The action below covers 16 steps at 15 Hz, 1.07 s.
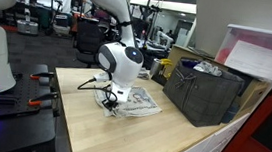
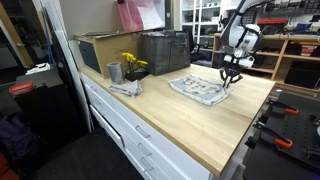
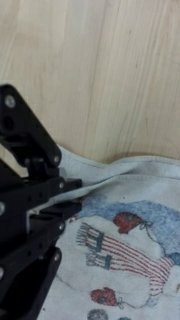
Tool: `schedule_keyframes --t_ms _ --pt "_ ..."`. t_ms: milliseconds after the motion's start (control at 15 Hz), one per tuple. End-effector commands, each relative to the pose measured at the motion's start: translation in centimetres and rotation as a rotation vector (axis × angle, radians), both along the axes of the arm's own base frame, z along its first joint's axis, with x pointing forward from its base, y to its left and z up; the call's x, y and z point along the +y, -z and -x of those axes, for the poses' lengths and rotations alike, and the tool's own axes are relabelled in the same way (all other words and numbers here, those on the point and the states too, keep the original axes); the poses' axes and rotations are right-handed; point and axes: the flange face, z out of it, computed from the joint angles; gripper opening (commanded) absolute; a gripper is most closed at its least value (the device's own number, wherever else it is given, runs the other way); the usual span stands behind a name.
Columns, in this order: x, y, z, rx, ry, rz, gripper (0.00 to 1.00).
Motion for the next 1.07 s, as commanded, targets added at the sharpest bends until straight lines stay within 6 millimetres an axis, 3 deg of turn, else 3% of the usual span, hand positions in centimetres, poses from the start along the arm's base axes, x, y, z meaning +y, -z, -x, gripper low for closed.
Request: schedule_keyframes --t_ms 0,67,267,333,467,667,1000 --pt "-0.2 -0.9 0.7 -0.023 0.001 -0.011 0.32" --pt "-0.1 -0.9 0.7 -0.023 -0.001 -0.010 0.43" --pt "0.0 -1.3 0.6 -0.028 -0.011 -0.003 0.62" --pt "0.0 -1.5 0.6 -0.031 -0.014 0.001 0.20" --pt "-0.2 -1.9 0.4 -0.042 -0.026 0.007 0.24" --pt "-0.3 -2.3 0.2 -0.053 -0.034 0.014 0.01" --pt "0.0 -2.8 -0.1 -0.060 -0.056 0.022 0.01"
